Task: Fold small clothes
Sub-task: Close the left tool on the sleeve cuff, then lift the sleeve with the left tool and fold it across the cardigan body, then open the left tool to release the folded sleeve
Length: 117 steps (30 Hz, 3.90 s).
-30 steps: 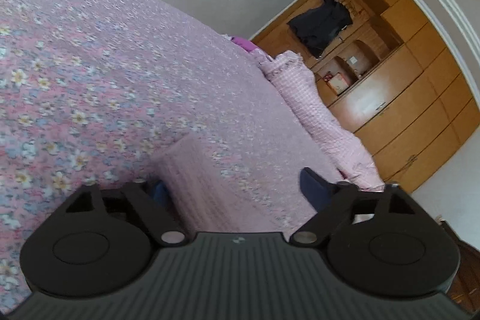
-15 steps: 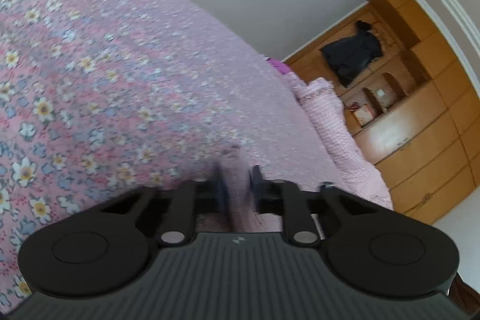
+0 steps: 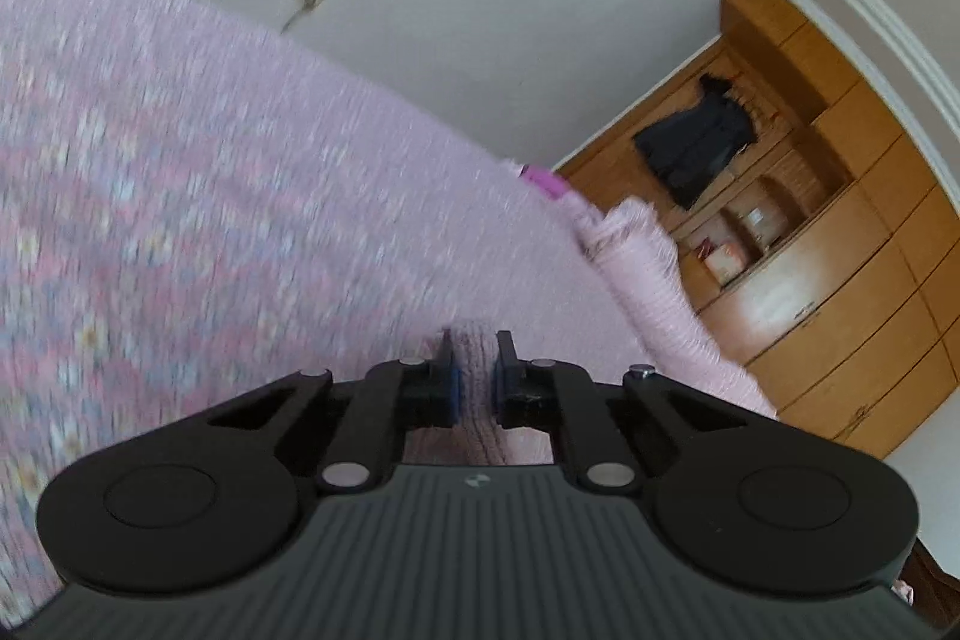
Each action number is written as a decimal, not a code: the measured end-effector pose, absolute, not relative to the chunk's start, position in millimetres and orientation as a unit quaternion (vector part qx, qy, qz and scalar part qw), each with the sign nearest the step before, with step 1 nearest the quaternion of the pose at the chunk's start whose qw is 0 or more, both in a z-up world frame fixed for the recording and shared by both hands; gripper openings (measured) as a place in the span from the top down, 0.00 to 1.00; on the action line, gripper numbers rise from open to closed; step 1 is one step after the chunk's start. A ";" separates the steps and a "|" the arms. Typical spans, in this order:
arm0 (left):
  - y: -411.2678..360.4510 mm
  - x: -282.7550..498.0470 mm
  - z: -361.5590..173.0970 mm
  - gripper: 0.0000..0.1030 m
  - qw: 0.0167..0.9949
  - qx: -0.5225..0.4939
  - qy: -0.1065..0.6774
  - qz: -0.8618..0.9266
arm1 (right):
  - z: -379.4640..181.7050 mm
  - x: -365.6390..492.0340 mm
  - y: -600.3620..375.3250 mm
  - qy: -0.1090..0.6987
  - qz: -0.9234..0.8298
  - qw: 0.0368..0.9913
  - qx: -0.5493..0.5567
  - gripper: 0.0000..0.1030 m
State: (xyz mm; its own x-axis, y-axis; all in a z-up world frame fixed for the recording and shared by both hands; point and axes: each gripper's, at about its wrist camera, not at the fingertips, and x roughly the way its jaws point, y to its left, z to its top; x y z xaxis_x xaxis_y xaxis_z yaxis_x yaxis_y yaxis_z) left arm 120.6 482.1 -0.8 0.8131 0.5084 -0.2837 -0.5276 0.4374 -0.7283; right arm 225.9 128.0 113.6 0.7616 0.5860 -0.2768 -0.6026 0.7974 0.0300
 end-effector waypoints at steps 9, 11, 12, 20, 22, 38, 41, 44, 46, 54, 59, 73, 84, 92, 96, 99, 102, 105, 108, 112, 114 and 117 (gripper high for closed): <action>501.7 112.1 37.5 0.90 0.865 -0.386 -0.015 0.321 | 115.9 240.7 118.4 0.145 0.303 0.942 -0.012 0.00; 503.5 103.6 46.1 0.90 0.863 -0.385 -0.031 0.325 | 114.8 245.8 114.8 0.154 0.297 0.942 -0.002 0.00; 503.1 100.0 50.4 0.90 0.864 -0.382 -0.037 0.327 | 114.4 246.9 113.1 0.156 0.295 0.943 0.000 0.00; 477.7 100.4 80.3 0.90 0.892 -0.360 -0.058 0.267 | 114.0 252.7 87.0 0.164 0.293 0.941 0.029 0.00; 460.4 109.9 92.6 0.90 0.904 -0.351 -0.058 0.238 | 115.0 256.7 77.2 0.168 0.272 0.947 0.034 0.00; 204.6 242.2 100.6 0.90 0.950 -0.303 0.056 0.046 | 106.1 278.8 -70.3 0.198 0.148 0.966 0.073 0.00; 150.7 259.0 85.6 0.90 0.954 -0.282 0.095 0.035 | 104.3 282.7 -108.5 0.195 0.112 0.970 0.093 0.00; 104.6 270.6 69.4 0.90 0.956 -0.264 0.124 0.017 | 103.2 284.3 -139.0 0.197 0.087 0.971 0.101 0.00; 80.2 277.3 62.3 0.90 0.958 -0.257 0.130 -0.002 | 102.9 285.2 -155.2 0.202 0.079 0.971 0.103 0.00; 24.9 299.8 43.3 0.90 0.957 -0.241 0.155 -0.038 | 93.3 282.9 -220.5 0.202 0.063 0.972 0.099 0.00; -9.5 312.5 35.5 0.90 0.962 -0.214 0.162 -0.054 | 84.0 299.2 -245.1 0.226 0.065 0.965 0.115 0.00; -106.6 336.7 22.9 0.90 0.959 -0.194 0.177 -0.104 | 78.5 304.7 -284.0 0.217 0.060 0.963 0.149 0.00; -142.5 346.7 11.1 0.89 0.957 -0.190 0.190 -0.111 | 72.4 315.2 -310.5 0.221 0.027 0.959 0.174 0.00; -152.0 344.5 2.2 0.89 0.954 -0.187 0.197 -0.126 | 71.5 316.5 -312.6 0.220 0.027 0.960 0.171 0.00; -157.1 342.6 -4.2 0.89 0.954 -0.175 0.200 -0.138 | 70.0 317.0 -313.0 0.223 0.027 0.959 0.171 0.00; -159.8 341.1 -8.2 0.89 0.953 -0.173 0.203 -0.147 | 69.7 317.1 -312.4 0.223 0.025 0.960 0.170 0.00; -161.5 338.9 -8.1 0.81 0.952 -0.170 0.204 -0.150 | 68.4 318.3 -312.8 0.226 0.025 0.959 0.169 0.00; -159.8 333.3 0.6 0.47 0.952 -0.176 0.188 -0.163 | 67.5 319.2 -311.9 0.228 0.024 0.958 0.169 0.00; -152.4 325.6 16.5 0.29 0.959 -0.173 0.164 -0.155 | 67.5 319.4 -309.6 0.230 0.031 0.958 0.169 0.00; -118.1 314.7 42.2 0.27 0.964 -0.178 0.145 -0.138 | 67.0 319.8 -304.2 0.237 0.080 0.950 0.187 0.00; -90.6 305.5 55.6 0.27 0.970 -0.163 0.134 -0.121 | 68.9 319.1 -298.1 0.231 0.108 0.947 0.196 0.00; -37.3 283.1 68.5 0.27 0.982 -0.131 0.119 -0.063 | 75.4 322.4 -276.4 0.232 0.141 0.949 0.162 0.19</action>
